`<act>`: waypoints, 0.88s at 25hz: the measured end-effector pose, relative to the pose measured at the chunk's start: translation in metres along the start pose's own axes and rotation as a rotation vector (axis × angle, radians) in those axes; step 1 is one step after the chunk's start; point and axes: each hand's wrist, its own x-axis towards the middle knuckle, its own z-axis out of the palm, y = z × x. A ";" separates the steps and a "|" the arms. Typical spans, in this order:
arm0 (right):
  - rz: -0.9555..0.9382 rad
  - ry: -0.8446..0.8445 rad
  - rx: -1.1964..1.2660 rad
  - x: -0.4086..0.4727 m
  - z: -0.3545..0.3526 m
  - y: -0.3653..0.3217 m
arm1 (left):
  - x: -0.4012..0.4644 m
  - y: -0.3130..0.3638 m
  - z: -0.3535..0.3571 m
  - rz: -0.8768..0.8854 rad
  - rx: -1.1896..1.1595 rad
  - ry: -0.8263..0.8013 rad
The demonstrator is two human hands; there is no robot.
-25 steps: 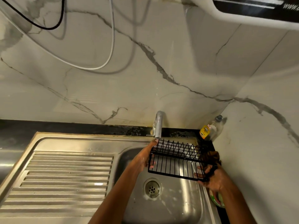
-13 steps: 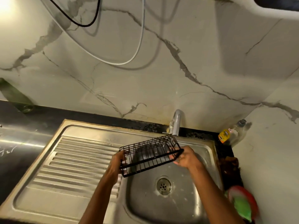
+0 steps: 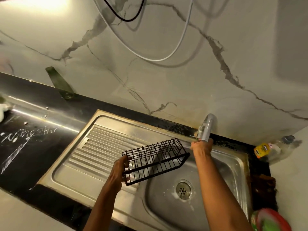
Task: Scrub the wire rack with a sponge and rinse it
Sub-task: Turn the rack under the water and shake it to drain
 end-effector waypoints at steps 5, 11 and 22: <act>0.128 -0.220 0.377 -0.006 0.009 -0.012 | 0.004 -0.005 0.012 -0.134 -0.059 -0.023; 0.191 -0.327 0.140 0.004 -0.005 -0.017 | -0.002 -0.009 0.024 -0.165 -0.058 -0.007; -0.001 -0.547 -0.343 -0.001 -0.074 0.007 | 0.000 0.002 0.062 -0.009 -0.004 0.060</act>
